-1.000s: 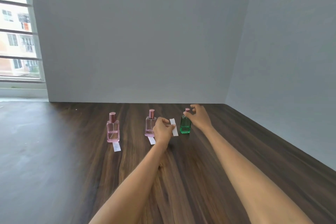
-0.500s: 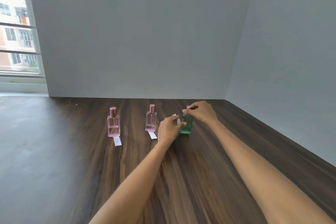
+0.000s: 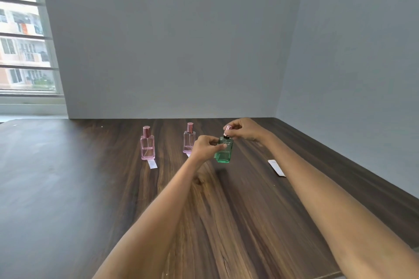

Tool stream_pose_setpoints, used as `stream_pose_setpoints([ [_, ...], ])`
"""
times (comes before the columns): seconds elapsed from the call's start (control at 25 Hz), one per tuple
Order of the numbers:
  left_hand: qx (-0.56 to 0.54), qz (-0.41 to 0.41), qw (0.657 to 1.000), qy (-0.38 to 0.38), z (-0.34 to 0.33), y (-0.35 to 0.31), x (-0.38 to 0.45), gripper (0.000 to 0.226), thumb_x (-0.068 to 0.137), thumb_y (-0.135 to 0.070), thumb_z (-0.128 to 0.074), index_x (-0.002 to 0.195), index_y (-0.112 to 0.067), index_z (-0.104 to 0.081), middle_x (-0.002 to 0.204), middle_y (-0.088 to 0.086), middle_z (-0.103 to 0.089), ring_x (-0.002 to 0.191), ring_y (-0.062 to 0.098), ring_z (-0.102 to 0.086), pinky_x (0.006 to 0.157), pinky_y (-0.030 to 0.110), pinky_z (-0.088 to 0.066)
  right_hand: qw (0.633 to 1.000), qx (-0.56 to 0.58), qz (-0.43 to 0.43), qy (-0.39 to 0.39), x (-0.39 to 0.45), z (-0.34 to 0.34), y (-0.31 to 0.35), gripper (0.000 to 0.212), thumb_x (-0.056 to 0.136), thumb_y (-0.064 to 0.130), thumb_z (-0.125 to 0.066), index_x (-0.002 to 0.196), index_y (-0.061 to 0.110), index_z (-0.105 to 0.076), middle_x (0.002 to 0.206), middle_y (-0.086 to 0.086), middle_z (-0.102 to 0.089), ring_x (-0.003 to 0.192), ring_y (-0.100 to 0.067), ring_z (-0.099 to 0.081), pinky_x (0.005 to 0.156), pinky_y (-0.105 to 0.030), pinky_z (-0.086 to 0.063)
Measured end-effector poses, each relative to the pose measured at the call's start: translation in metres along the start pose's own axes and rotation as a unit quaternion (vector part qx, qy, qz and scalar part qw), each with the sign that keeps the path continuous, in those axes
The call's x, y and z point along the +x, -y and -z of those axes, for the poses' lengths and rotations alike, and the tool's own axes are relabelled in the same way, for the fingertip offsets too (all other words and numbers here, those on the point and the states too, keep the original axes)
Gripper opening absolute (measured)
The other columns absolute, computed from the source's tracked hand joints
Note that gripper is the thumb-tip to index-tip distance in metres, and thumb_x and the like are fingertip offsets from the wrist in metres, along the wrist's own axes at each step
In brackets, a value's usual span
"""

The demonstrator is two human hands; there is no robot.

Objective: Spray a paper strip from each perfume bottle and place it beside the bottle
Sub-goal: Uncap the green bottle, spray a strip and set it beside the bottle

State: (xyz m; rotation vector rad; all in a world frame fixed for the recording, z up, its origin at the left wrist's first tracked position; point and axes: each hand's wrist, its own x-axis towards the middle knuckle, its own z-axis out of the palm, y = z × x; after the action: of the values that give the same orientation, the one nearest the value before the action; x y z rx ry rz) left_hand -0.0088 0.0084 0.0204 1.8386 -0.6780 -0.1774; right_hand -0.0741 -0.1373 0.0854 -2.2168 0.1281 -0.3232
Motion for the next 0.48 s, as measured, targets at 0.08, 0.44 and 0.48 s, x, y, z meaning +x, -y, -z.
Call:
stream_pose_setpoints([
  [0.08, -0.004, 0.005, 1.0, 0.023, 0.004, 0.003, -0.005, 0.034, 0.083, -0.017, -0.072, 0.111, 0.001, -0.067, 0.093, 0.006, -0.067, 0.091, 0.018, -0.062, 0.085, 0.031, -0.051, 0.997, 0.082, 0.003, 0.0, -0.008, 0.008, 0.009, 0.026, 0.086, 0.007, -0.065, 0.11, -0.001, -0.063, 0.099, -0.01, -0.065, 0.083, -0.013, -0.062, 0.076, -0.016, -0.056],
  [0.44, -0.018, 0.002, 1.0, 0.002, 0.002, 0.003, -0.008, 0.033, 0.082, -0.019, -0.073, 0.109, 0.0, -0.069, 0.091, 0.006, -0.069, 0.089, 0.019, -0.064, 0.091, 0.039, -0.053, 0.988, 0.098, -0.099, -0.062, -0.033, 0.004, -0.022, 0.037, 0.085, -0.008, -0.058, 0.12, 0.0, -0.048, 0.105, -0.015, -0.051, 0.093, -0.021, -0.06, 0.08, -0.027, -0.058],
  [0.48, -0.018, 0.0, 1.0, 0.002, 0.002, 0.003, -0.008, 0.033, 0.082, -0.019, -0.073, 0.109, 0.0, -0.069, 0.091, 0.006, -0.069, 0.089, 0.019, -0.064, 0.092, 0.039, -0.054, 0.988, 0.081, -0.115, -0.06, -0.034, -0.001, -0.032, 0.039, 0.088, -0.006, -0.055, 0.126, 0.001, -0.046, 0.105, -0.017, -0.051, 0.097, -0.025, -0.06, 0.088, -0.031, -0.055],
])
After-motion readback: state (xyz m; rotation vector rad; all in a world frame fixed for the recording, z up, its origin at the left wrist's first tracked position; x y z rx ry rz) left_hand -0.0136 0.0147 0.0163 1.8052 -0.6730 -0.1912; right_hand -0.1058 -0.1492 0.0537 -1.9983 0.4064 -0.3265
